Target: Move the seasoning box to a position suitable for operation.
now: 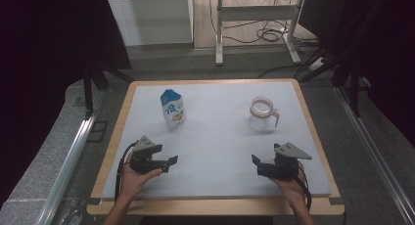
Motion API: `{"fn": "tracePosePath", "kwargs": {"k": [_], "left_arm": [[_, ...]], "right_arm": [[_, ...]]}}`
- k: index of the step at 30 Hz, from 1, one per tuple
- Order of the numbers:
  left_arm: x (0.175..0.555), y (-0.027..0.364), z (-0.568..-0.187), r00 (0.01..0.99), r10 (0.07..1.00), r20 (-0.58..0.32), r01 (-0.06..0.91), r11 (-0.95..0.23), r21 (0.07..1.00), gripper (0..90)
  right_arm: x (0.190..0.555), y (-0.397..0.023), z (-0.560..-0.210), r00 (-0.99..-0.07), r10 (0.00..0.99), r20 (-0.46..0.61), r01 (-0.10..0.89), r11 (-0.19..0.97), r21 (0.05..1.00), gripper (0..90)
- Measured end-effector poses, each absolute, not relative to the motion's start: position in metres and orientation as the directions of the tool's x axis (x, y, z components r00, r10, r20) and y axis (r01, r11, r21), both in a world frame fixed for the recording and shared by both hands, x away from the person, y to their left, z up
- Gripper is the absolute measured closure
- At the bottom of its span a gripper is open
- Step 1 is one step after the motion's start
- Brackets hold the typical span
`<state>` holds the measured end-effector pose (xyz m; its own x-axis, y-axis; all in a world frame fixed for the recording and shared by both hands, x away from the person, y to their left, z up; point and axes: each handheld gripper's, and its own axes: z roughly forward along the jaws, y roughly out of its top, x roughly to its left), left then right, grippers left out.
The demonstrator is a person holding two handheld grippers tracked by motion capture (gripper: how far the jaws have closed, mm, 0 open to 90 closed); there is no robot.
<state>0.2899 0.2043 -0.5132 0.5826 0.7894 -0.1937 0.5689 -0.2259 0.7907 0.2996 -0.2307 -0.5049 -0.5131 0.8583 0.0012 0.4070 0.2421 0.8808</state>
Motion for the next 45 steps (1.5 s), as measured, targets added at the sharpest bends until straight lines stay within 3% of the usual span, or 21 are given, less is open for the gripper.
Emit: {"fn": "tracePosePath", "kwargs": {"k": [9, 20, 29, 36, 45], "left_arm": [[0.295, 0.205, -0.517, 0.594, 0.773, -0.225, 0.589, -0.228, 0.775, 20.3], [0.273, 0.211, -0.506, 0.598, 0.779, -0.191, 0.543, -0.218, 0.811, 19.8], [0.276, 0.215, -0.511, 0.611, 0.769, -0.186, 0.548, -0.243, 0.800, 19.6], [0.273, 0.216, -0.514, 0.619, 0.761, -0.194, 0.557, -0.250, 0.792, 18.7], [0.271, 0.214, -0.515, 0.632, 0.749, -0.200, 0.554, -0.256, 0.792, 18.6]], "right_arm": [[0.298, -0.223, -0.507, -0.551, 0.834, -0.023, 0.393, 0.284, 0.875, 9.1], [0.295, -0.228, -0.500, -0.548, 0.836, -0.042, 0.361, 0.282, 0.889, 11.6], [0.317, -0.224, -0.460, -0.519, 0.853, -0.054, 0.328, 0.257, 0.909, 8.5], [0.360, -0.227, -0.428, -0.494, 0.866, -0.077, 0.334, 0.271, 0.903, 4.0], [0.437, -0.221, -0.428, -0.507, 0.860, -0.062, 0.437, 0.319, 0.841, 0.6]]}}
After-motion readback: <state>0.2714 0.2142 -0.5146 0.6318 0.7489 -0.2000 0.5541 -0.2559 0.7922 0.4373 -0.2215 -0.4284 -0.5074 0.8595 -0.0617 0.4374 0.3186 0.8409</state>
